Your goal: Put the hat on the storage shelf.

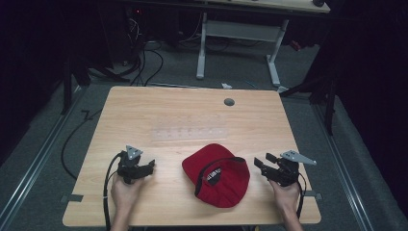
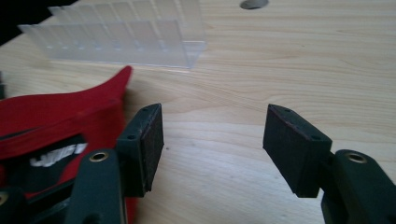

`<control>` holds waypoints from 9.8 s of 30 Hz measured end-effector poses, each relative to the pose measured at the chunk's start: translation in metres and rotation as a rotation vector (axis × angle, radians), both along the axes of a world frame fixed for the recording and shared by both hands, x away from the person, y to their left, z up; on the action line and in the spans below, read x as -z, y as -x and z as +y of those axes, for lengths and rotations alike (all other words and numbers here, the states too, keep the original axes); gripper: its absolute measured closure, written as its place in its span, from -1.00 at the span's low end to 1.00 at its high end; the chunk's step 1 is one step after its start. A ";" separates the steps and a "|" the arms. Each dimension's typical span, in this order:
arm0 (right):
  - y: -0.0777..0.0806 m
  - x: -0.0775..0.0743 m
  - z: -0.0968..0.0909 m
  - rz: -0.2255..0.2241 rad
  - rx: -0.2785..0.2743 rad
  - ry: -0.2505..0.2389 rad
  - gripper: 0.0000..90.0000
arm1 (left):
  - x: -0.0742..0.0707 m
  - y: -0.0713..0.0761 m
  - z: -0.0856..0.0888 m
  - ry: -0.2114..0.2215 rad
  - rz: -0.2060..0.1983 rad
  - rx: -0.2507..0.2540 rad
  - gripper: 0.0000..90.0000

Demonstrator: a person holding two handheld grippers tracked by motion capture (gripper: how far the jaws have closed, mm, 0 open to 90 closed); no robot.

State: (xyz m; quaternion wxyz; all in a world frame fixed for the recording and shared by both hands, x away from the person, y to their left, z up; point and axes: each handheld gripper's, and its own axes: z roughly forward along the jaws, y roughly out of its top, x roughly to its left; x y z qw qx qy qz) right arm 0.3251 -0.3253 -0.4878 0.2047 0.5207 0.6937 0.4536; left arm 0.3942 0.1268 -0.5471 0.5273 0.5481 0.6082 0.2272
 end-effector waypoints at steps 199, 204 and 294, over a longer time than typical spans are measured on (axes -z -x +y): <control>-0.054 -0.036 0.096 0.248 -0.432 -0.155 0.75 | -0.065 0.071 -0.098 -0.100 -0.207 0.614 0.51; -0.055 -0.036 0.095 0.242 -0.426 -0.170 0.67 | -0.067 0.074 -0.100 -0.119 -0.216 0.637 0.63; -0.043 0.044 0.057 0.124 -0.049 0.279 -0.28 | -0.136 -0.001 -0.020 0.267 -0.231 0.299 0.89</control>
